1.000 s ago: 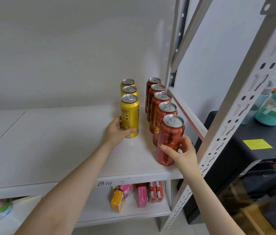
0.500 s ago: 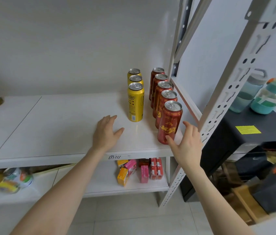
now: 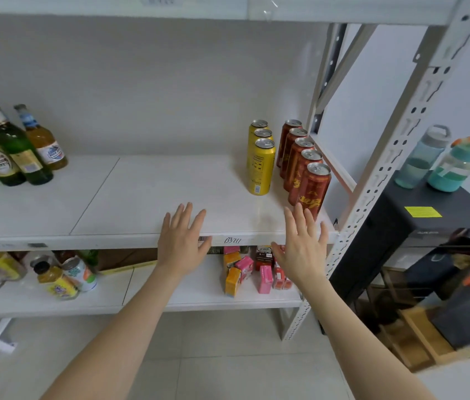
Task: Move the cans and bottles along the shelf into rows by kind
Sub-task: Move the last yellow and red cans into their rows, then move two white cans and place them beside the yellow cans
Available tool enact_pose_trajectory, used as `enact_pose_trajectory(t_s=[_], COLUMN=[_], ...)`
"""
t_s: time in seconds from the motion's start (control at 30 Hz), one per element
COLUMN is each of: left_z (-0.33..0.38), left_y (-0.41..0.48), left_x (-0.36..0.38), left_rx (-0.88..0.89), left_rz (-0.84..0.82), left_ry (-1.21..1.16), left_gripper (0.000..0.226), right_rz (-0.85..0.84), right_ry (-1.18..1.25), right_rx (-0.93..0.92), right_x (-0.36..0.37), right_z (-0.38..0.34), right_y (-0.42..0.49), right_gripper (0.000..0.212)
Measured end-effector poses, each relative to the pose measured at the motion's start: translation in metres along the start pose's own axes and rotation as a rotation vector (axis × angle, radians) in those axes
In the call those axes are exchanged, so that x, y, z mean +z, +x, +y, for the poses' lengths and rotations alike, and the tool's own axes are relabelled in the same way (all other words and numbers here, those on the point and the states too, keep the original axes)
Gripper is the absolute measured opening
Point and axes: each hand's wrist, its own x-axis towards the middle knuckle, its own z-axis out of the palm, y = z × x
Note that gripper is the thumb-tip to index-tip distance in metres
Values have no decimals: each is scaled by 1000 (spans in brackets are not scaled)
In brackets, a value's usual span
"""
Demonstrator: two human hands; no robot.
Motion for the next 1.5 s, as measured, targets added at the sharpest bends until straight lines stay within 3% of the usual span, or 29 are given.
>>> enact_pose_trajectory(t_s=[0.6, 1.0, 1.5], left_z=[-235, -375, -615], left_y=[-76, -60, -97], left_x=[-45, -48, -81], left_rx=[-24, -55, -5], left_rz=[-126, -133, -136], left_ry=[152, 166, 146], left_gripper=[67, 67, 67], right_rz=[-87, -85, -88], right_ry=[25, 22, 42], right_rx=[-9, -61, -26], right_x=[19, 53, 72], right_z=[-251, -404, -653], right_y=[-25, 18, 26], right_gripper=[81, 80, 81])
